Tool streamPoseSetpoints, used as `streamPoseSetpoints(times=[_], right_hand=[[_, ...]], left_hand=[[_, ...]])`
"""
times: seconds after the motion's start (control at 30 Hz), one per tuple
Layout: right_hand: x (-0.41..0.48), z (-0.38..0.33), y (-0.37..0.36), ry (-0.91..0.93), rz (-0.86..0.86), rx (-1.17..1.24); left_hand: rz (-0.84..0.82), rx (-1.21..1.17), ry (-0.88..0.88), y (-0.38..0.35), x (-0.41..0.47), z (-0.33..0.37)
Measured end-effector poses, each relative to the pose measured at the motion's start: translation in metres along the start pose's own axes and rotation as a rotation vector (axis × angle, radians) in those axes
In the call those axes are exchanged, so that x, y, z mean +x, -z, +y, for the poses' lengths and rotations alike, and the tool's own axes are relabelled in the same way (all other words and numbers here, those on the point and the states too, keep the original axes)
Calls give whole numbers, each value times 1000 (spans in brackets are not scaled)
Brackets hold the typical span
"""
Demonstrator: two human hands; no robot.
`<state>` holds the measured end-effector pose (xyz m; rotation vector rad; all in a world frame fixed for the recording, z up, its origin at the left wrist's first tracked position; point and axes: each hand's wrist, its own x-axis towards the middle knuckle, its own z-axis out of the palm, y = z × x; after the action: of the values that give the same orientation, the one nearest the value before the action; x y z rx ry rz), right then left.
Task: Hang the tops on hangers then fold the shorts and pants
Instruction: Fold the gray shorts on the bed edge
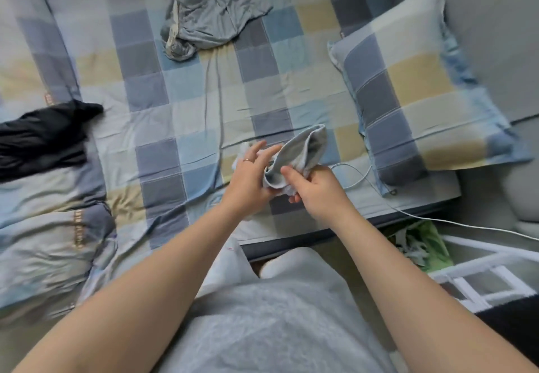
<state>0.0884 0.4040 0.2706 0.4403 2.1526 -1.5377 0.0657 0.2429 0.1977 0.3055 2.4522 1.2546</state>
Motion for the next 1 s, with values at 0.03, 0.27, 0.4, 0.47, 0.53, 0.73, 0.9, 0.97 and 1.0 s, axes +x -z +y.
streamPoseSetpoints(times=[0.03, 0.27, 0.4, 0.47, 0.53, 0.73, 0.9, 0.97, 1.0], right_hand=[[-10, -12, 5, 27, -22, -22], [-64, -81, 21, 250, 65, -51], [-79, -106, 7, 329, 121, -61], [-89, -123, -8, 379, 151, -33], [-97, -140, -18, 428, 186, -6], [-100, -180, -63, 550, 242, -108], [-102, -205, -112, 551, 287, -92], [-109, -209, -130, 592, 159, -88], [-113, -209, -140, 611, 65, -87]], left_hand=[[-13, 30, -69, 10, -2, 17], [-68, -90, -118, 91, -50, 80], [25, 47, -160, 127, -86, 93], [184, 155, -219, 157, -106, 87], [317, 220, -228, 191, -122, 77], [315, 68, -2, 264, -156, 66], [447, -401, 146, 301, -185, 80], [513, -539, 169, 315, -195, 85], [537, -571, 165, 322, -200, 87]])
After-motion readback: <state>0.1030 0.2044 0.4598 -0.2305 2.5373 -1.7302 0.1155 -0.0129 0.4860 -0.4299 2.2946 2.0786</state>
